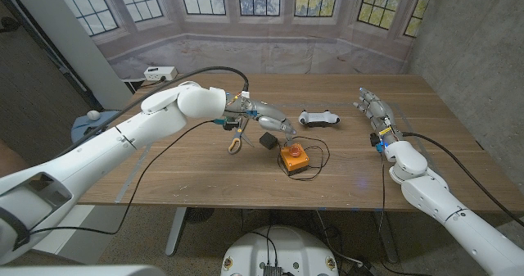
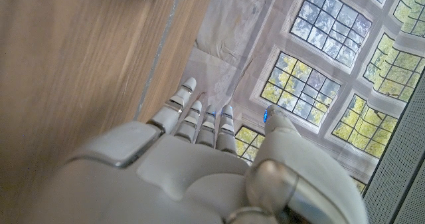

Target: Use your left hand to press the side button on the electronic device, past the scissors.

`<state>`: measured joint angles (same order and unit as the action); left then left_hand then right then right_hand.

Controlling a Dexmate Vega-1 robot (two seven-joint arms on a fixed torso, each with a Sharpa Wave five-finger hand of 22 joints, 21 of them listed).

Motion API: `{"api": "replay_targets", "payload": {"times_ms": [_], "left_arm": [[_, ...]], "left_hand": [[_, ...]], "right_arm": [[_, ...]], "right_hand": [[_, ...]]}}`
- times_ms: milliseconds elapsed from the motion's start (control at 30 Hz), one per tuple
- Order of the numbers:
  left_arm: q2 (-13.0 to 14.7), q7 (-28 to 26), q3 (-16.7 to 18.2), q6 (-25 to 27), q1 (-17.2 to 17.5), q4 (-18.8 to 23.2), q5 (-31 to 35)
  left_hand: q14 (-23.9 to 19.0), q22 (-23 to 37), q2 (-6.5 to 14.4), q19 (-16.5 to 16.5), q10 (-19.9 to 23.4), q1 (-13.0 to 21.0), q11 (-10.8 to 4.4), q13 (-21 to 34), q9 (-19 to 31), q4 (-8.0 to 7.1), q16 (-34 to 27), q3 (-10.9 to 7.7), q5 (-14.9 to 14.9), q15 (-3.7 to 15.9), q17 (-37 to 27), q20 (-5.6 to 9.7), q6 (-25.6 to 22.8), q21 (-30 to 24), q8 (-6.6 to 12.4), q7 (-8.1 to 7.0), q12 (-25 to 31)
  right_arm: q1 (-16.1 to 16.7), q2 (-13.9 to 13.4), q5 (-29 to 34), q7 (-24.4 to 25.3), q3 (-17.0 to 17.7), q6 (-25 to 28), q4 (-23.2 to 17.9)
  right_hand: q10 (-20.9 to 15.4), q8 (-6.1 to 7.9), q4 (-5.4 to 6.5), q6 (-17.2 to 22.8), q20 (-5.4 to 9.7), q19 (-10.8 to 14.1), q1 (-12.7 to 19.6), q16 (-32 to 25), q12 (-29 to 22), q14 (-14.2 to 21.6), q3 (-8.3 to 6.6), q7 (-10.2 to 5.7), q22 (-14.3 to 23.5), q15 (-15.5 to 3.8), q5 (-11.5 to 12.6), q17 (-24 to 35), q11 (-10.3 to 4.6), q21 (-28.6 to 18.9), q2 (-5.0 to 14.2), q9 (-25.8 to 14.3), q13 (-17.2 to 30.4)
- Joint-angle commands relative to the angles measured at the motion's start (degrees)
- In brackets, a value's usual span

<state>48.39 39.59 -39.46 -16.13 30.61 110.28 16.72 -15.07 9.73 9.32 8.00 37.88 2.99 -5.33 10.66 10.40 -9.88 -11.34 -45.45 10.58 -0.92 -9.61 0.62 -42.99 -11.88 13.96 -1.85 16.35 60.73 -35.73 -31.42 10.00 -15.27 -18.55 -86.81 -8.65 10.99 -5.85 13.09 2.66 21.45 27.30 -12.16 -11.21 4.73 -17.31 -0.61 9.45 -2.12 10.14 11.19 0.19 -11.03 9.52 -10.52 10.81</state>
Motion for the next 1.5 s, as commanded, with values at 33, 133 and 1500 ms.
{"api": "replay_targets", "payload": {"times_ms": [33,133,1500], "left_arm": [[-0.5,0.3,-0.6,1.0,-0.3,0.2,0.4],[-0.4,0.0,-0.7,1.7,-0.1,0.7,1.4],[-3.0,1.3,-3.6,3.2,-1.7,-0.6,3.7]], "left_hand": [[-0.5,0.2,0.2,0.3,1.1,-0.7,0.07,0.0,0.0,0.04,0.1,-0.32,0.0,0.14,-0.1,0.37,-0.9,0.2,-0.12,0.20,0.0],[-0.5,0.2,0.2,0.3,1.2,-0.8,0.09,0.0,0.0,-0.02,0.1,-0.34,-0.1,0.16,-0.1,0.43,-1.3,0.2,-0.08,0.13,-0.1],[-0.9,0.2,0.2,-0.1,2.2,-1.7,0.21,0.0,0.1,-0.33,0.4,-0.21,-0.2,0.31,-0.2,0.84,-2.3,0.6,-0.98,0.35,-1.3]], "right_arm": [[0.2,0.0,-0.4,-0.5,0.3,-0.5,0.7],[0.3,0.3,-0.6,-0.6,0.4,-0.9,1.0],[1.7,0.0,-1.8,-1.6,1.3,-2.4,1.8]], "right_hand": [[0.0,-0.06,-0.37,-0.1,1.64,0.1,0.3,0.2,0.0,-0.1,-0.22,0.07,0.2,-0.74,0.3,0.1,0.24,0.2,-0.45,-0.2,0.3],[0.1,-0.05,-0.37,0.0,1.67,0.1,0.2,0.2,0.0,-0.1,-0.22,0.04,0.2,-0.76,0.3,0.2,0.16,0.2,-0.41,-0.2,0.3],[0.2,-0.03,-0.56,0.0,1.72,0.1,0.0,0.2,0.1,-0.2,-0.28,0.03,0.2,-0.77,0.3,0.2,0.26,0.2,-0.23,-0.2,0.3]]}}
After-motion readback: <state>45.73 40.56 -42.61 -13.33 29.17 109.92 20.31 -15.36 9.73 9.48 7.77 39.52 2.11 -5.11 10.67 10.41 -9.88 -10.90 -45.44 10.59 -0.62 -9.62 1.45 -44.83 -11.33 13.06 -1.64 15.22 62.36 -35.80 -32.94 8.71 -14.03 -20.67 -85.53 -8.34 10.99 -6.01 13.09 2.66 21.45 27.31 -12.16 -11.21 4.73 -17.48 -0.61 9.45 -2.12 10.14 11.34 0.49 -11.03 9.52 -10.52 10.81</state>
